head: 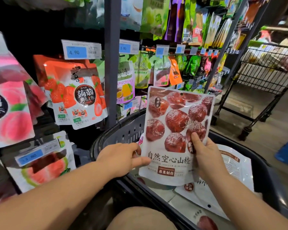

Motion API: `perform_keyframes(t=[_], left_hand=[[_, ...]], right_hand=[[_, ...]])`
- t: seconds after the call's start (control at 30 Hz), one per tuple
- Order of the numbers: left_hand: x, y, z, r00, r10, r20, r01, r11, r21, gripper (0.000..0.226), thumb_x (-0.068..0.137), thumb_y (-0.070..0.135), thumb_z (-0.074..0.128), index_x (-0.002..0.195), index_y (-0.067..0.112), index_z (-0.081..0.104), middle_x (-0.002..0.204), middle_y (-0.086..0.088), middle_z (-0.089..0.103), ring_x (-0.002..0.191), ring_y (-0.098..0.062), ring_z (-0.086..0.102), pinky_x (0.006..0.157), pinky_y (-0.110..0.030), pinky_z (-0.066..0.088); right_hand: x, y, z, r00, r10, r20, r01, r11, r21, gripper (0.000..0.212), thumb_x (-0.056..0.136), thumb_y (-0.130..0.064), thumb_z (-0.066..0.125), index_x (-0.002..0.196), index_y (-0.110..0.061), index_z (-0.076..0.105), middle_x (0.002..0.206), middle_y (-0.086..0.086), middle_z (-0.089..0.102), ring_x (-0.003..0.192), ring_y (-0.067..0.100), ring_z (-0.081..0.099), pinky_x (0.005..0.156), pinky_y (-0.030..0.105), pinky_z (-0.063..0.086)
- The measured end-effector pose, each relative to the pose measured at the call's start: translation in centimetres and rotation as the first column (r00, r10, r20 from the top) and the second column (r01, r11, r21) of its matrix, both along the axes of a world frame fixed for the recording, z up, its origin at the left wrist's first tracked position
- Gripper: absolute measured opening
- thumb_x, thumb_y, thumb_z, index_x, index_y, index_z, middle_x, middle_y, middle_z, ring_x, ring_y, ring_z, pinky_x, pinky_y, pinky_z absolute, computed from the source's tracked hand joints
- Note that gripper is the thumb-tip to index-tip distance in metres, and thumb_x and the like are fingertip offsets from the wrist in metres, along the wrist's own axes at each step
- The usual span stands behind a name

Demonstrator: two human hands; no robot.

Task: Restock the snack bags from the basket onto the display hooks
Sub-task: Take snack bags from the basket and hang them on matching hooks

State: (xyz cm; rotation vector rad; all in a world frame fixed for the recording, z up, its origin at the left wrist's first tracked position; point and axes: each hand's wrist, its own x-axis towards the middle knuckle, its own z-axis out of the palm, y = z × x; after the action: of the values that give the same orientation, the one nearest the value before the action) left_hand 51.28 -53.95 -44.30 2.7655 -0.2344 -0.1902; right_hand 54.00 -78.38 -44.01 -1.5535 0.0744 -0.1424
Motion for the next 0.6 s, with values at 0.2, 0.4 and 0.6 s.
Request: perform_keyframes(t=[0.2,0.4,0.6], left_hand=[[-0.1,-1.0,0.1,0.987,-0.140,-0.072,0.126,0.976,-0.180,0.077,0.062,0.089,0.050,0.131,0.054,0.045,0.124,0.023,0.064,0.112,-0.007,0.061,0.093,-0.036,0.051],[0.7,-1.2,0.4,0.981,-0.103,-0.164,-0.018,0.795,-0.607,0.072,0.042,0.065,0.079,0.109,0.042,0.068,0.105,0.021,0.073,0.102,0.000,0.067,0.100,-0.031,0.051],[0.2,-1.2,0.7,0.977,0.010,-0.214,-0.171,0.634,-0.754,0.036,0.060,0.029,0.092,0.092,0.029,0.075,0.089,0.014,0.077,0.088,-0.005,0.072,0.084,-0.022,0.054]], right_hand=[[-0.3,0.7,0.3,0.994,0.091,-0.057,-0.078,0.978,0.192,0.028,0.100,-0.024,0.050,0.119,-0.007,0.062,0.106,0.016,0.075,0.098,0.031,0.072,0.081,0.043,0.061],[-0.7,1.1,1.1,0.988,0.133,-0.081,-0.110,0.963,0.244,0.031,0.103,-0.026,0.044,0.123,-0.007,0.059,0.109,0.015,0.074,0.101,0.030,0.072,0.089,0.047,0.058],[-0.9,0.6,1.0,0.975,0.215,-0.053,-0.217,0.975,-0.043,0.036,0.098,-0.044,0.044,0.120,-0.021,0.061,0.108,-0.001,0.076,0.097,0.010,0.072,0.087,0.030,0.057]])
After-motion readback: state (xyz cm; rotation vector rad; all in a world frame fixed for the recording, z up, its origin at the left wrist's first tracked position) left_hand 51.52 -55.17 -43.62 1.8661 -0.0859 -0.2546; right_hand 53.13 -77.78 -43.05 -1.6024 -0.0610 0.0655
